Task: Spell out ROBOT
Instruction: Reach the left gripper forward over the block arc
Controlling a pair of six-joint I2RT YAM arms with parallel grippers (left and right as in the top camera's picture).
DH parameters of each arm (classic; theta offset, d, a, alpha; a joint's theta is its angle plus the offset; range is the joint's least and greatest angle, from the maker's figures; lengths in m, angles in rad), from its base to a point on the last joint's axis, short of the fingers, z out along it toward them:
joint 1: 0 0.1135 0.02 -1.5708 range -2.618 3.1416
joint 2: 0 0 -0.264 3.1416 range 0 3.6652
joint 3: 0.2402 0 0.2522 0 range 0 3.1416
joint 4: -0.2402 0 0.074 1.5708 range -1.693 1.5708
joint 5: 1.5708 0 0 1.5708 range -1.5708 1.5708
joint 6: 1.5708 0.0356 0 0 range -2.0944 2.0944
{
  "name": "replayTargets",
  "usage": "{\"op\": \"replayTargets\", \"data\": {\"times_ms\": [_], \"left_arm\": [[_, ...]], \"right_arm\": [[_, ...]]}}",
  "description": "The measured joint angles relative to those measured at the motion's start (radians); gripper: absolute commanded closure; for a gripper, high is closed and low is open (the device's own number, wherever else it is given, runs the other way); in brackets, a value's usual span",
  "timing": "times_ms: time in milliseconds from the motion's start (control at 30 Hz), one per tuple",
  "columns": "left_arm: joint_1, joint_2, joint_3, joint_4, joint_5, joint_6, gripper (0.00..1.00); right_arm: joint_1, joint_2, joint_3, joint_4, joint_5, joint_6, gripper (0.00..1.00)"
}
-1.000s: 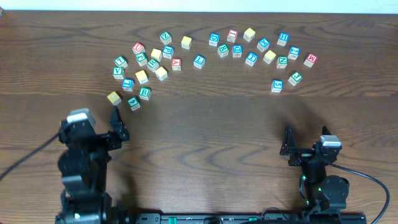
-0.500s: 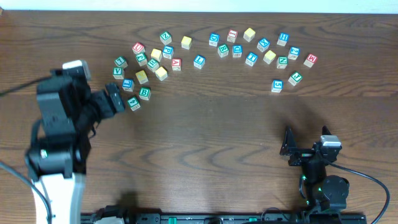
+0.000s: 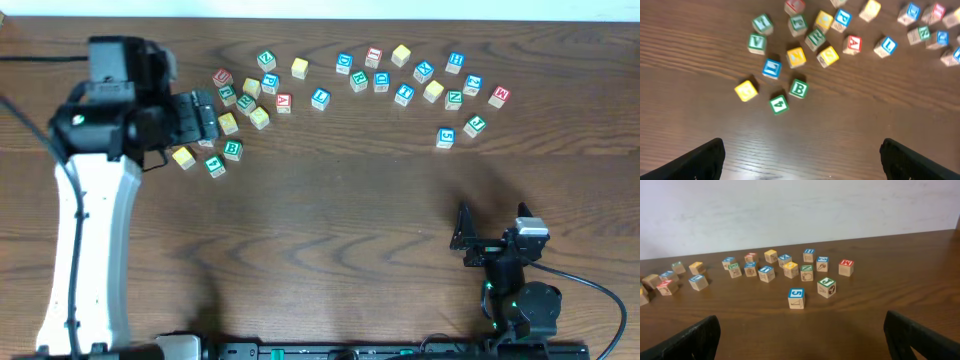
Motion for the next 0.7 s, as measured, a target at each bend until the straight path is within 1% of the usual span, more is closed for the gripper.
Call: {"op": "replayTargets", "data": {"times_ms": [167,333,433,567,700], "left_arm": [[-0.006,0.06,0.0,0.069,0.066,-0.001,0.01],[-0.027,0.093,0.0,0.146,0.128,-0.009,0.03],[-0.068,0.106,0.0,0.185,0.118,-0.042,0.03],[-0.122,0.15,0.028,0.2,0.053,-0.107,0.04],[-0.144,0.258,0.154,0.157,-0.011,-0.175,0.04]], "right_arm": [[0.0,0.0,0.0,0.0,0.0,0.0,0.01],[0.0,0.0,0.0,0.0,0.0,0.0,0.01],[0.0,0.0,0.0,0.0,0.0,0.0,0.01],[0.0,0.0,0.0,0.0,0.0,0.0,0.01],[0.0,0.0,0.0,0.0,0.0,0.0,0.01]]}}
